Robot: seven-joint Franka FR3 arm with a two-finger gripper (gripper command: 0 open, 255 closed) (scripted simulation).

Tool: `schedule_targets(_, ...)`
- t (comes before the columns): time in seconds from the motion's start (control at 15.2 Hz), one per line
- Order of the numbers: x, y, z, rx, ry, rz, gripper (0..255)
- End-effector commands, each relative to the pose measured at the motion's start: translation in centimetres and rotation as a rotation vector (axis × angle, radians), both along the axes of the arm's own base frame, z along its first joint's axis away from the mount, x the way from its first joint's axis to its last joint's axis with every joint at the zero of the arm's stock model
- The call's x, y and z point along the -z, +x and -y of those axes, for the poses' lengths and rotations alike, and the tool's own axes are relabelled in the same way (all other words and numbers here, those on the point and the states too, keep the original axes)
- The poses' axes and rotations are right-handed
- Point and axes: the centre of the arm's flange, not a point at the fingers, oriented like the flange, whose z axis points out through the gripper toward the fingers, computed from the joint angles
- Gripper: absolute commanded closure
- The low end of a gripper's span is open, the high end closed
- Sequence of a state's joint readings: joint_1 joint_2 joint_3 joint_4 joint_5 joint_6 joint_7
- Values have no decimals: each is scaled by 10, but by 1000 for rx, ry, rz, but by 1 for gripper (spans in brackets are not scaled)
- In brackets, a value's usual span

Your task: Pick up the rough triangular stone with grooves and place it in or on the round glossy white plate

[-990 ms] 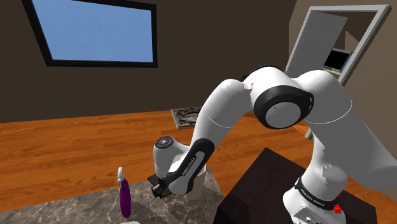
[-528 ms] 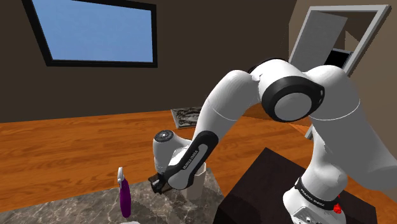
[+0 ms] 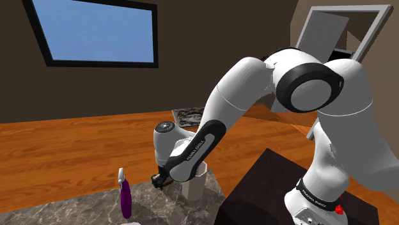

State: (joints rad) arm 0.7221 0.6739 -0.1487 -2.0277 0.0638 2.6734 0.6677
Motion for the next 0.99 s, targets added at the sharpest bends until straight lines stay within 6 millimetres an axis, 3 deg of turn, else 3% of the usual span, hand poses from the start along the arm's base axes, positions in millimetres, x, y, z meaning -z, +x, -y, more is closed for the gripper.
schedule_targets(0.0, -10, -1, -1, 0, 0, 0, 255)
schedule_targets(0.13, -19, -1, -1, 0, 0, 0, 255)
schedule_targets(0.92, -27, -72, -142, 0, 0, 0, 255)
